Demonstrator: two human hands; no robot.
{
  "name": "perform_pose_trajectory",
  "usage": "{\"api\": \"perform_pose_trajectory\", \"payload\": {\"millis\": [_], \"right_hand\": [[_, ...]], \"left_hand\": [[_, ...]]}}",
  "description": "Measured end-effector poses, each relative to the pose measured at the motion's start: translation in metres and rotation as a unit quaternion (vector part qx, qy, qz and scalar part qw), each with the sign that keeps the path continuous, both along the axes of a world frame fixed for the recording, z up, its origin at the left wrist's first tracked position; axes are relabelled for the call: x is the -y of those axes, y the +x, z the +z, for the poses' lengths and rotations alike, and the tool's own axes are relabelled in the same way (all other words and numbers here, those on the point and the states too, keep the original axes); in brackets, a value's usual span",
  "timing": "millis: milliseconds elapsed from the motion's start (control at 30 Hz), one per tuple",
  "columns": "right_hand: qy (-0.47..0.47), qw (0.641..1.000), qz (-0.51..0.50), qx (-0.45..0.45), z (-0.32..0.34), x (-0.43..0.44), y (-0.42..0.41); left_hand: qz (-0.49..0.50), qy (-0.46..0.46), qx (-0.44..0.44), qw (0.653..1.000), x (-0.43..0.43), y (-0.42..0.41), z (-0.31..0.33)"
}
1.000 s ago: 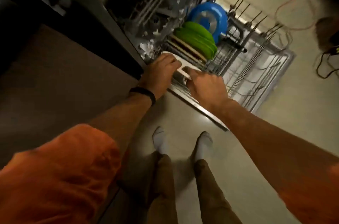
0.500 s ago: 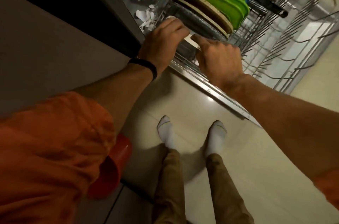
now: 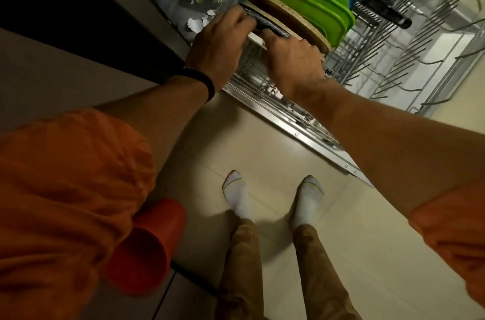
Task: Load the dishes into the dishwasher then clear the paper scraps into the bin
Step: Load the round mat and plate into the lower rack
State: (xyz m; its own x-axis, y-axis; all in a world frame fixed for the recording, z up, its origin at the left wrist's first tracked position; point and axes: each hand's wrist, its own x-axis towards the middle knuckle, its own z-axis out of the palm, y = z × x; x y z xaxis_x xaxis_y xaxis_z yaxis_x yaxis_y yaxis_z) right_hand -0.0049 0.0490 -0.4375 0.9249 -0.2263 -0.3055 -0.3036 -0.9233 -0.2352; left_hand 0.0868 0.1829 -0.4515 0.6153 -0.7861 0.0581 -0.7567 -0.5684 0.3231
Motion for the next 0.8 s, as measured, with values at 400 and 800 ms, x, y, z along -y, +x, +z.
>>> {"api": "perform_pose_trajectory", "payload": {"millis": [400, 800], "right_hand": [[0.034, 0.994, -0.029, 0.101, -0.016, 0.017, -0.032], [-0.032, 0.999, 0.008, 0.009, 0.059, 0.023, -0.04]], "left_hand": [[0.024, -0.033, 0.006, 0.999, 0.016, -0.004, -0.006], [0.063, 0.088, -0.056, 0.993, 0.021, -0.032, 0.048]]}}
